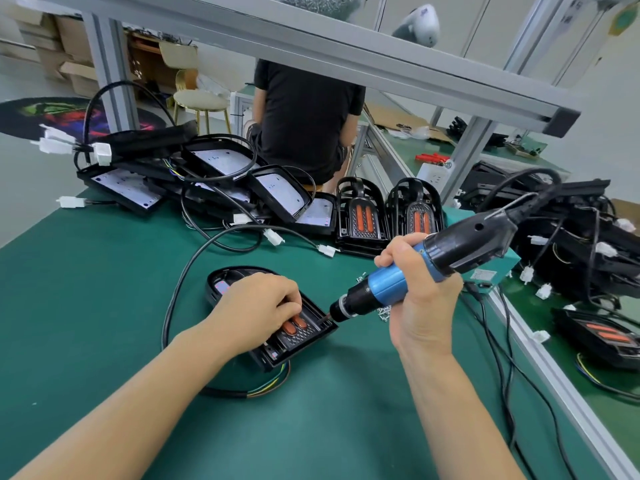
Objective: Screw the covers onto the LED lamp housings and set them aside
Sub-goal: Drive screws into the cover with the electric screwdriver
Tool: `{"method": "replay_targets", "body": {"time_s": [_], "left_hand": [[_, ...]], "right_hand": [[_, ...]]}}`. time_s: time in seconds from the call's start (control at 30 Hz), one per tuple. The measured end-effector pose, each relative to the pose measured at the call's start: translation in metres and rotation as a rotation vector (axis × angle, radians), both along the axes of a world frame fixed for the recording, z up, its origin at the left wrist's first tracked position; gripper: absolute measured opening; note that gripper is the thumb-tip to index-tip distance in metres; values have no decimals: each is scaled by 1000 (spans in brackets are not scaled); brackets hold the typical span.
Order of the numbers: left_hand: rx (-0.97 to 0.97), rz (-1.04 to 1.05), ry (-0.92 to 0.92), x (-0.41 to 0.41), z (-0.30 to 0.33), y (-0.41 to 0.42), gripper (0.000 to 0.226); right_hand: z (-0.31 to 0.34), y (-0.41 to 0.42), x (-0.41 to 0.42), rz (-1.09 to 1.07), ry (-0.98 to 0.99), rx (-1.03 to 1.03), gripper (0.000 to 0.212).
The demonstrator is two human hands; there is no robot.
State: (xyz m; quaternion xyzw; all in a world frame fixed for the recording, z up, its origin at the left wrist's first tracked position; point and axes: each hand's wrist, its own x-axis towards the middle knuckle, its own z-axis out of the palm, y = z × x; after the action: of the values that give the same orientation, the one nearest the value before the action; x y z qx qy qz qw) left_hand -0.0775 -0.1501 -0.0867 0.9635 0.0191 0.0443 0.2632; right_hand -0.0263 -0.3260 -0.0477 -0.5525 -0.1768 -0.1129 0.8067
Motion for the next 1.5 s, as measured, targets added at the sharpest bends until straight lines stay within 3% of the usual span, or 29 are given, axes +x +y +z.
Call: {"method": "replay_targets", "body": {"time_s": [0.37, 0.6, 0.73, 1.1, 1.3, 1.5], "left_hand": [[-18, 6, 15, 1, 3, -1, 13], [-84, 43, -121, 4, 10, -1, 9], [-85, 30, -139, 21, 20, -17, 9], [177, -114, 133, 89, 16, -79, 17], [388, -132, 137, 95, -3, -100, 19], [471, -142, 150, 96, -10, -104, 32]], "right_hand": [[-1, -2, 0, 21, 7, 73, 25], [1, -37, 6, -46, 93, 482, 20], [2, -60, 10, -188, 91, 506, 24], [-12, -82, 8, -333, 137, 520, 21], [-11, -89, 11, -347, 120, 530, 20], [-14, -89, 11, -360, 123, 494, 18]]}}
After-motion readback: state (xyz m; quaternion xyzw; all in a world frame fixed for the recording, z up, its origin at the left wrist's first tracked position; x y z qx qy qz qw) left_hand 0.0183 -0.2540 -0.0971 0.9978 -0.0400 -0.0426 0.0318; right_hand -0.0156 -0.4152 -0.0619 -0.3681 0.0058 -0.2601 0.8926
